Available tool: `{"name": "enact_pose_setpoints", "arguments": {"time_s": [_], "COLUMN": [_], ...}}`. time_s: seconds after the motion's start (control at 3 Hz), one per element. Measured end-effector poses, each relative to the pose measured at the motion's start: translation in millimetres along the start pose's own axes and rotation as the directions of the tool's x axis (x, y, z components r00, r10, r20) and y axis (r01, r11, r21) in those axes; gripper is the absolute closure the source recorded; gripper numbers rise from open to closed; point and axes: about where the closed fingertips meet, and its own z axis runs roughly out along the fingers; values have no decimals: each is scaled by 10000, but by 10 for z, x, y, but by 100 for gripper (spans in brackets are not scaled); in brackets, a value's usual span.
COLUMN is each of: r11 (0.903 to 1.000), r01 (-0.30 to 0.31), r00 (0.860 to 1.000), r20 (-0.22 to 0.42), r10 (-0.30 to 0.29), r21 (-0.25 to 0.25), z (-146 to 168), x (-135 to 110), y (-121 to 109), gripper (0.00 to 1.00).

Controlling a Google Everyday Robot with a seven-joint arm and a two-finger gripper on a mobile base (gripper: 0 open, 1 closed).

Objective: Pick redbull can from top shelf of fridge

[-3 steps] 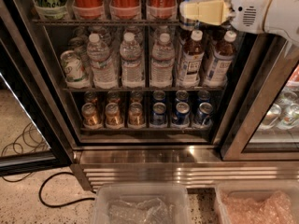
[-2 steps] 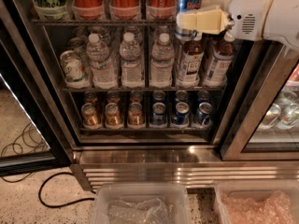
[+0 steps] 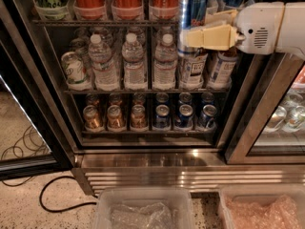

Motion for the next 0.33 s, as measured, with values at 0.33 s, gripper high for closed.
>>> {"name": "enact_pose_setpoints", "arguments": {"time_s": [0.33], "r11": [9986], "r01": [-255], "r00": [9996], "r20": [-128], "r10": [249], "r21": [-474], "z": [-94], "x": [84], "y": [188], "gripper": [100]}}
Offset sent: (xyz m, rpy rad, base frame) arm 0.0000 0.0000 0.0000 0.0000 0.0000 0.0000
